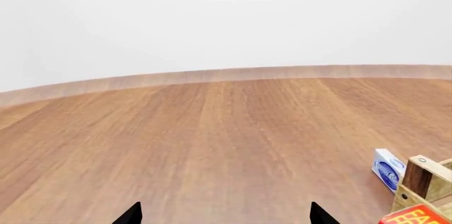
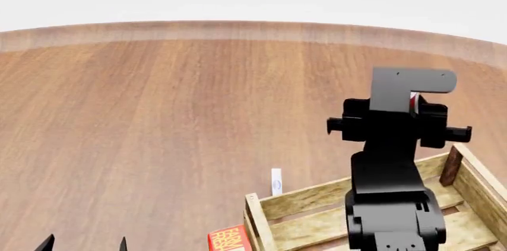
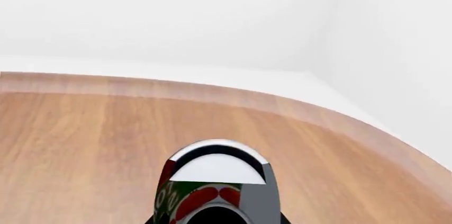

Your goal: Pick up the tomato sauce, and put it in the wooden tray.

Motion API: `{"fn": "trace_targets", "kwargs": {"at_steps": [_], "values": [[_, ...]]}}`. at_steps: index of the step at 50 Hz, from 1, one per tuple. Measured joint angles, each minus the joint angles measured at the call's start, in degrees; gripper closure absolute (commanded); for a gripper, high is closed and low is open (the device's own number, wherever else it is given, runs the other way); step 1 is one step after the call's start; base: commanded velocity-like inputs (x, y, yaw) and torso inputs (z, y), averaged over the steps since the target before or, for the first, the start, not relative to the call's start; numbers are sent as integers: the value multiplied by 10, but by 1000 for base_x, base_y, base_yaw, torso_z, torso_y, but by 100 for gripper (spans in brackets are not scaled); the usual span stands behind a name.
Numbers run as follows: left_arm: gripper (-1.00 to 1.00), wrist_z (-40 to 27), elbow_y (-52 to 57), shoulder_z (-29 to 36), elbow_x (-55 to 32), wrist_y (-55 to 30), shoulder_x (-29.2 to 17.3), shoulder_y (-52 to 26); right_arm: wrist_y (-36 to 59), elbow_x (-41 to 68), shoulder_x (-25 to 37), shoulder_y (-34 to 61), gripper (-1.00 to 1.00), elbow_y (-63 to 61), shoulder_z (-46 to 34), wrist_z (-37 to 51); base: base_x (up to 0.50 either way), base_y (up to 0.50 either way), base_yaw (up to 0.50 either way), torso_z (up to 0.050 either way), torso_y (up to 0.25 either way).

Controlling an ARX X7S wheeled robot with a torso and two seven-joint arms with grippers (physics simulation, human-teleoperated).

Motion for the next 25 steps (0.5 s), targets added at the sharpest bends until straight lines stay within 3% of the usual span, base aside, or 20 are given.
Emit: {"fn": "trace_targets", "kwargs": {"at_steps": [25], "values": [[-100, -5, -2, 6, -4, 2, -5, -3, 4, -15, -7, 6, 100, 67, 17, -22, 0, 0, 0, 0, 0]]}}
